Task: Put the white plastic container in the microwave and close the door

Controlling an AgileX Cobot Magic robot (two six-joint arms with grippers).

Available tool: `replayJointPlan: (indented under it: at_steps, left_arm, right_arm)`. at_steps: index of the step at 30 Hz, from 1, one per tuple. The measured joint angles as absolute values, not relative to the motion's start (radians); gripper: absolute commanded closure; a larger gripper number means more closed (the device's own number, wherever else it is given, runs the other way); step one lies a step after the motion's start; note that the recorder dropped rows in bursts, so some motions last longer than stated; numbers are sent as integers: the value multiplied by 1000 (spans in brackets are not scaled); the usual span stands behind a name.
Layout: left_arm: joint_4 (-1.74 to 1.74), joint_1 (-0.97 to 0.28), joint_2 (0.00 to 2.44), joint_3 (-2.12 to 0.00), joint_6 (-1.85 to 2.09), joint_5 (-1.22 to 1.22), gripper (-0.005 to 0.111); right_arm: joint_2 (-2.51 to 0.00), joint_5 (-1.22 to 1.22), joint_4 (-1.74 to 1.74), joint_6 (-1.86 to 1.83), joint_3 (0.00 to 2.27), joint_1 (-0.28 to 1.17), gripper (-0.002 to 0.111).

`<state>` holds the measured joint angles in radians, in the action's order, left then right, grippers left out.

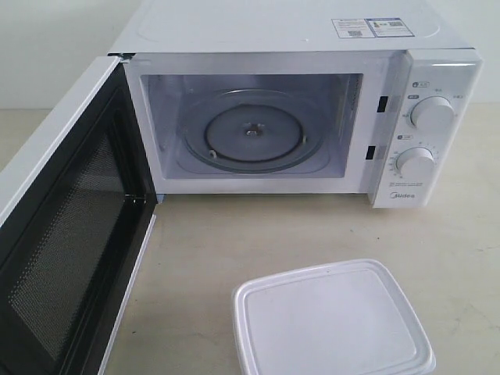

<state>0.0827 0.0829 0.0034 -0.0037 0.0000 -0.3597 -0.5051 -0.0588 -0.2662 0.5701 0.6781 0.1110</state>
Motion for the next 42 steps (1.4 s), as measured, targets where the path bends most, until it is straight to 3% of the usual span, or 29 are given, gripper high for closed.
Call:
replayJointPlan:
  at_steps: [6, 15, 26, 42]
  left_arm:
    - [83, 83, 3, -4, 0, -360, 102]
    - [83, 83, 3, -4, 0, -360, 102]
    - [83, 83, 3, -4, 0, -360, 102]
    - [83, 83, 3, -4, 0, -360, 102]
  right_arm:
    - [-584, -344, -69, 546, 663, 189, 108]
    - [-741, -533, 449, 167, 424, 501, 108]
    - [-791, -357, 818, 241, 185, 757, 108]
    - [-791, -161, 860, 512, 49, 788, 108]
